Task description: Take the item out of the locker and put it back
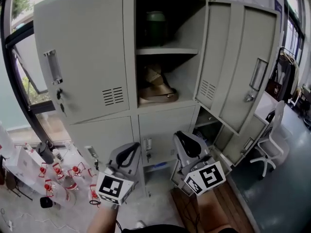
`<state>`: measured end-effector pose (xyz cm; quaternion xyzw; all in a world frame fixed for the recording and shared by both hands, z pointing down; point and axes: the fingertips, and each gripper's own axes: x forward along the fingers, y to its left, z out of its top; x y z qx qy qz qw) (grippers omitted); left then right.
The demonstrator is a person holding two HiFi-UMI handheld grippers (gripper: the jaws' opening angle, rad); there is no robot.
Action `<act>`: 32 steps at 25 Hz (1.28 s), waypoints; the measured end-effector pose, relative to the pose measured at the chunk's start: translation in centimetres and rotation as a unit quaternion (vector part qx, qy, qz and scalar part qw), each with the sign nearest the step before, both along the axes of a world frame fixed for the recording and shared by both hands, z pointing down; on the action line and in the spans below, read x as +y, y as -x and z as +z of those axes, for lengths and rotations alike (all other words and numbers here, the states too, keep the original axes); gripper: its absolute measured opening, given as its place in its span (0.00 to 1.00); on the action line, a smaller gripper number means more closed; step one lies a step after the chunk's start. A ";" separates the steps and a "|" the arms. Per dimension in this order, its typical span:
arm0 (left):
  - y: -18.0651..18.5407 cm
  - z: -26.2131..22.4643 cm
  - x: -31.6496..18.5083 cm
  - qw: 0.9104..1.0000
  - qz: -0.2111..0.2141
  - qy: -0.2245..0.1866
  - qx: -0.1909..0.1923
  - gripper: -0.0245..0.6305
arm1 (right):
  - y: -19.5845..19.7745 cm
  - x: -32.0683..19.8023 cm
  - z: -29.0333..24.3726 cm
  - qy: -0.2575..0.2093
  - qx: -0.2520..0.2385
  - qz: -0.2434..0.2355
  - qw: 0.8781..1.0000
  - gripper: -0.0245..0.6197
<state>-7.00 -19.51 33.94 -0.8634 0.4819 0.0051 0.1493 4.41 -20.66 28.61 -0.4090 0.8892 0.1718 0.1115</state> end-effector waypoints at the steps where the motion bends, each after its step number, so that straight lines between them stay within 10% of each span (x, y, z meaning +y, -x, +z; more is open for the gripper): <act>1: 0.4 -0.5 -0.6 1.000 0.001 0.003 0.006 0.06 | 0.4 -0.5 -1.0 -0.006 -0.001 0.004 1.000 0.08; 17: 3.4 -9.0 -6.1 0.996 0.059 -0.062 0.014 0.06 | 4.4 -6.9 -12.8 -0.039 -0.020 0.044 0.998 0.13; 32: 2.8 -13.0 -8.3 0.996 -0.001 -0.093 -0.013 0.06 | 5.3 -16.1 -20.7 0.015 0.051 0.047 0.997 0.31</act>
